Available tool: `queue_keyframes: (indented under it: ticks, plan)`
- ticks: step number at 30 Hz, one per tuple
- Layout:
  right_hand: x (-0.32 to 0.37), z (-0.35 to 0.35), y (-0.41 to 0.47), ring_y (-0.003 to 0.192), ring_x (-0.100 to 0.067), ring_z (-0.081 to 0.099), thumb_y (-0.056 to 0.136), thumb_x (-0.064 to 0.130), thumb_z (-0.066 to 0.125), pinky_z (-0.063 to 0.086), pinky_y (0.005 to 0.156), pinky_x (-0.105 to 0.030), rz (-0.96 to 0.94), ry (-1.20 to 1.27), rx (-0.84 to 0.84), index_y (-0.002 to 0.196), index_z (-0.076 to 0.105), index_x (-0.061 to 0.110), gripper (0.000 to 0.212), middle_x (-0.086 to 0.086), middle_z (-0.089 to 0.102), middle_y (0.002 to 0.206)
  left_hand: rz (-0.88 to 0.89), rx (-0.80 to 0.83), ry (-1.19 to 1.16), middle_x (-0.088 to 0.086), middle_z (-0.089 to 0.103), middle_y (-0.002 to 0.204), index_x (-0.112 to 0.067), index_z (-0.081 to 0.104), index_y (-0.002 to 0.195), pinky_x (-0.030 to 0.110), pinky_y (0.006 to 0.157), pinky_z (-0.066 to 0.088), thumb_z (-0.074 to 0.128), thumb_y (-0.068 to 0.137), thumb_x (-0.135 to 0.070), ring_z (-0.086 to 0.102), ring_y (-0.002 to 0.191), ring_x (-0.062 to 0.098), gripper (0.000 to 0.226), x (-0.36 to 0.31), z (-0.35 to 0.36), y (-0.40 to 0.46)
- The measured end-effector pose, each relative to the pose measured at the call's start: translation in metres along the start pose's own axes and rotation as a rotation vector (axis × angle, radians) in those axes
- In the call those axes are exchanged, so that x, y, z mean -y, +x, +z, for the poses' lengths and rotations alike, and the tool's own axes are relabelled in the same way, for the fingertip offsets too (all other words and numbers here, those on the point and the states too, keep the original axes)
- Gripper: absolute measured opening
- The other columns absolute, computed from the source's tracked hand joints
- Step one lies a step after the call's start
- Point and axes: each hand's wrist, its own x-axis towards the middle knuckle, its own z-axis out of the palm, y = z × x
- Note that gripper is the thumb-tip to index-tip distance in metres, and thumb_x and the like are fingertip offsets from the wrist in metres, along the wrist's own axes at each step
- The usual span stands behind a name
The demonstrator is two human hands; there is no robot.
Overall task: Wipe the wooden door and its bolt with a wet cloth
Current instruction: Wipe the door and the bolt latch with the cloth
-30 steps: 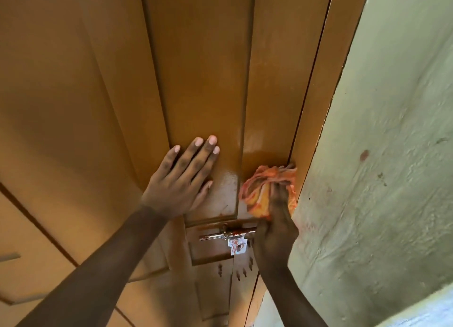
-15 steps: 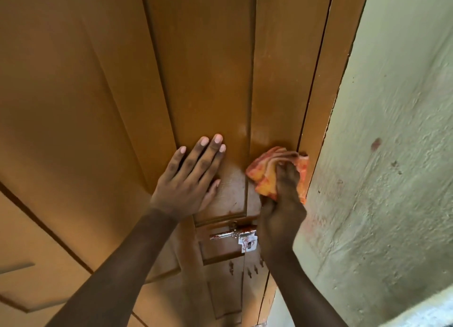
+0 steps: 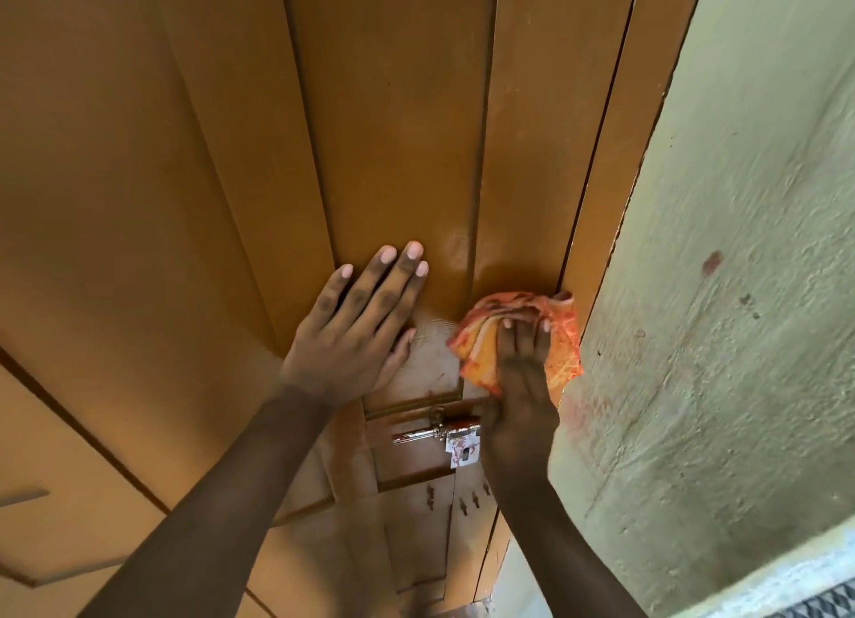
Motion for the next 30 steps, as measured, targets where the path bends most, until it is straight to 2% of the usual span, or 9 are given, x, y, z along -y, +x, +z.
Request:
queue_keyframes:
  ticks: [2,5,9,11,14,17,19,24,30]
  plan:
    - [-0.018,-0.009,-0.013,0.134,-0.046,0.053,0.091,-0.004,0.063,0.065,0.072,-0.046,-0.011,-0.010,0.005,0.151,0.040,0.012,0.066,-0.020,0.051,0.151,-0.005,-0.003,-0.003,0.011,0.034,0.169,-0.009,0.035,0.164,0.046,0.123,0.028,0.047,0.104,-0.049,0.032,0.155,0.028,0.073,0.000,0.000,-0.001]
    - [-0.016,-0.014,-0.005,0.089,-0.038,0.075,0.089,-0.010,0.067,0.061,0.072,-0.035,0.249,0.115,-0.131,0.147,0.050,0.006,0.063,-0.019,0.074,0.117,-0.004,-0.004,-0.012,0.011,0.034,0.168,-0.009,0.035,0.163,0.046,0.122,0.029,0.048,0.104,-0.049,0.032,0.155,0.028,0.073,0.000,-0.001,0.002]
    - [0.016,0.003,0.015,0.138,-0.043,0.051,0.090,-0.011,0.065,0.052,0.103,-0.059,0.300,0.164,-0.150,0.149,0.048,0.005,0.064,-0.020,0.059,0.145,-0.008,-0.003,-0.012,0.011,0.036,0.168,-0.010,0.036,0.163,0.046,0.122,0.029,0.048,0.104,-0.049,0.034,0.155,0.028,0.072,0.000,-0.002,0.002]
    - [0.015,0.004,0.007,0.150,-0.041,0.031,0.089,-0.012,0.066,0.054,0.097,-0.063,0.118,0.082,-0.067,0.151,0.045,0.007,0.068,-0.017,0.046,0.156,-0.003,0.001,-0.008,0.010,0.036,0.168,-0.010,0.036,0.163,0.046,0.122,0.030,0.048,0.103,-0.049,0.035,0.155,0.027,0.072,0.000,-0.002,0.002]
    - [-0.009,-0.009,-0.011,0.140,-0.045,0.048,0.096,0.007,0.058,0.064,0.080,-0.047,-0.009,0.033,-0.013,0.152,0.041,0.013,0.059,-0.017,0.047,0.155,-0.002,0.000,-0.006,0.011,0.035,0.168,-0.010,0.036,0.163,0.046,0.122,0.030,0.049,0.103,-0.049,0.034,0.156,0.028,0.073,0.000,-0.001,0.001]
    - [-0.005,-0.016,-0.006,0.093,-0.030,0.073,0.094,0.003,0.060,0.058,0.072,-0.024,0.229,0.170,-0.175,0.146,0.051,0.005,0.052,-0.014,0.073,0.120,-0.005,-0.004,-0.005,0.011,0.034,0.169,-0.010,0.035,0.163,0.046,0.122,0.028,0.048,0.103,-0.049,0.031,0.157,0.028,0.073,0.000,-0.001,0.001]
    - [0.007,-0.009,0.008,0.088,-0.025,0.072,0.092,-0.006,0.059,0.058,0.074,-0.027,0.369,0.266,-0.251,0.143,0.055,0.002,0.051,-0.009,0.074,0.110,-0.007,-0.004,-0.004,0.011,0.035,0.168,-0.010,0.036,0.163,0.046,0.122,0.028,0.048,0.104,-0.049,0.032,0.156,0.028,0.072,0.000,-0.002,0.001]
    - [0.008,0.001,0.006,0.147,-0.042,0.038,0.086,-0.017,0.065,0.056,0.099,-0.055,0.092,0.098,-0.080,0.146,0.052,0.004,0.065,-0.018,0.052,0.151,-0.002,0.003,0.007,0.011,0.034,0.168,-0.009,0.035,0.163,0.046,0.122,0.029,0.048,0.103,-0.049,0.030,0.156,0.029,0.073,0.000,-0.002,0.001]
    - [-0.009,-0.013,0.007,0.115,-0.037,0.070,0.091,-0.013,0.059,0.060,0.090,-0.052,0.265,0.190,-0.207,0.140,0.058,0.002,0.051,-0.019,0.069,0.129,-0.002,-0.005,0.013,0.011,0.036,0.168,-0.009,0.036,0.163,0.046,0.121,0.030,0.048,0.103,-0.049,0.031,0.155,0.028,0.073,0.000,-0.002,0.001]
